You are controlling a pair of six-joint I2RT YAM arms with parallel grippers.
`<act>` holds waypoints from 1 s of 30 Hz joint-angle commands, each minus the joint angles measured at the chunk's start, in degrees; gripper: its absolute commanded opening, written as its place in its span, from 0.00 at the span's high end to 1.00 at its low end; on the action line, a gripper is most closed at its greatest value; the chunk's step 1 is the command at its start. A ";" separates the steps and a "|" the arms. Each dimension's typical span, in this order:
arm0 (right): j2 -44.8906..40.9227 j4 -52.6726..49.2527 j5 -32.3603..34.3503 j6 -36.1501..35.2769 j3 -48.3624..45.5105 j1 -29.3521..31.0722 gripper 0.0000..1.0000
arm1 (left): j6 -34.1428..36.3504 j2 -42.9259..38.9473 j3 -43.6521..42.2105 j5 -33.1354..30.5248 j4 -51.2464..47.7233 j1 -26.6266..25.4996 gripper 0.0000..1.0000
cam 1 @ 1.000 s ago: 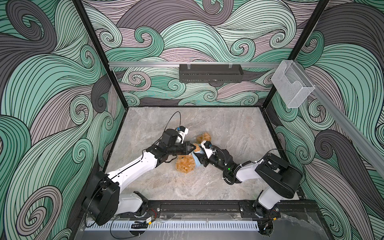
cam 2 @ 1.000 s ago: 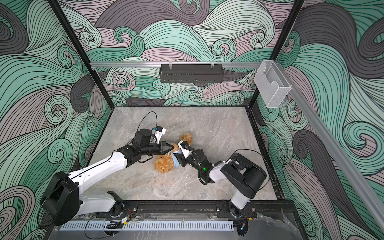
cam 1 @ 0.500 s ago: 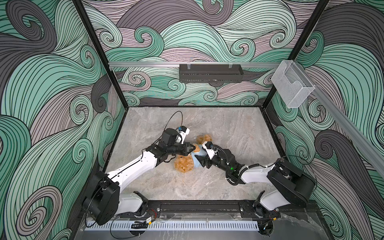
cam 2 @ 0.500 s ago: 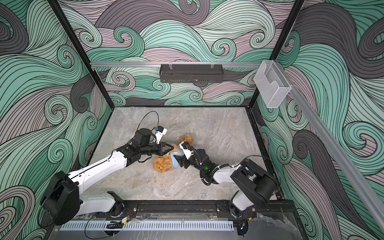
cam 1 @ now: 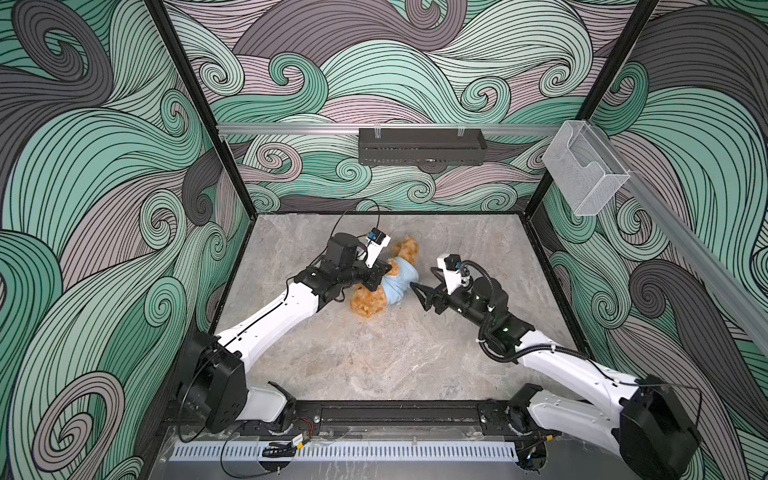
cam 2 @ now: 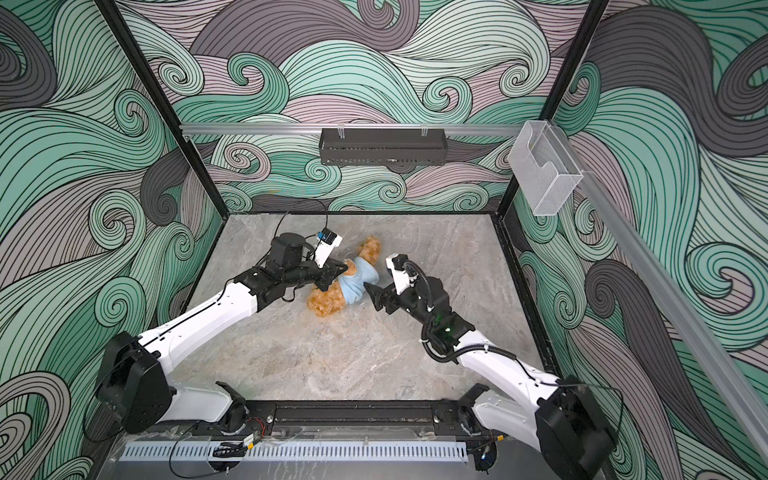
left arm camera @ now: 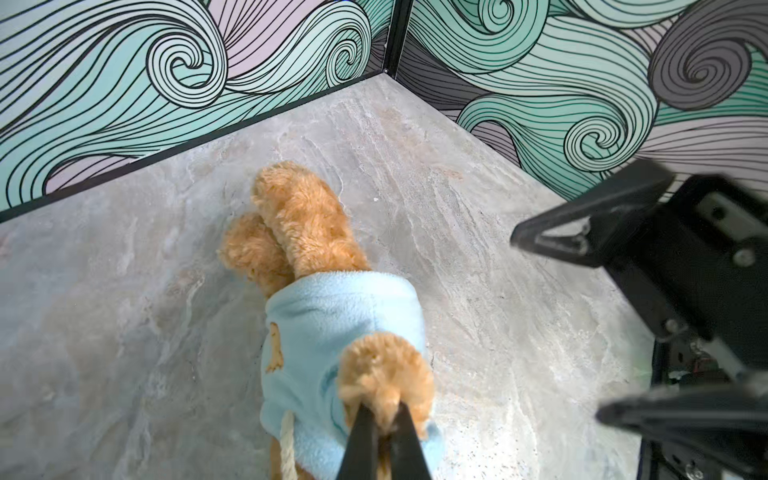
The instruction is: Dress the teddy bear
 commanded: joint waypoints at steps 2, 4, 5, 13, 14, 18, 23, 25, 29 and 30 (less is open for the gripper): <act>-1.55 -10.58 8.11 3.58 2.23 -2.77 0.14 | 5.97 6.36 -1.11 3.23 -1.38 -2.66 0.91; -1.38 -13.29 9.18 4.37 2.92 -3.99 0.15 | 4.91 7.94 -2.62 2.64 -0.15 -5.40 0.83; -1.16 -14.09 9.08 4.53 3.12 -4.40 0.15 | 3.59 8.38 -3.56 1.97 1.12 -6.92 0.79; 3.39 -13.23 4.94 6.13 3.97 -4.62 0.16 | -8.05 2.33 -11.78 7.09 10.19 -14.88 0.59; 4.43 -12.19 3.07 6.19 4.26 -4.67 0.17 | -8.54 0.98 -11.94 6.69 8.41 -14.88 0.58; 11.04 -9.77 -8.23 7.30 6.28 -4.43 0.24 | -11.91 -8.73 -13.01 -6.13 2.15 -14.57 0.55; 18.87 -10.82 -14.44 6.42 7.97 -1.85 0.42 | -24.72 -21.45 -18.11 -33.38 -1.35 -11.97 0.16; 19.14 -10.37 -13.58 5.96 7.60 -1.11 0.46 | -29.31 -25.06 -20.28 -37.03 -2.32 -9.31 0.11; 16.67 -11.34 -10.39 4.59 8.62 -1.07 0.47 | -40.77 -28.17 -22.57 -31.33 -6.40 -0.23 0.08; 16.10 -11.99 -9.53 3.95 9.29 -0.91 0.46 | -42.52 -28.13 -22.79 -29.66 -6.98 1.18 0.07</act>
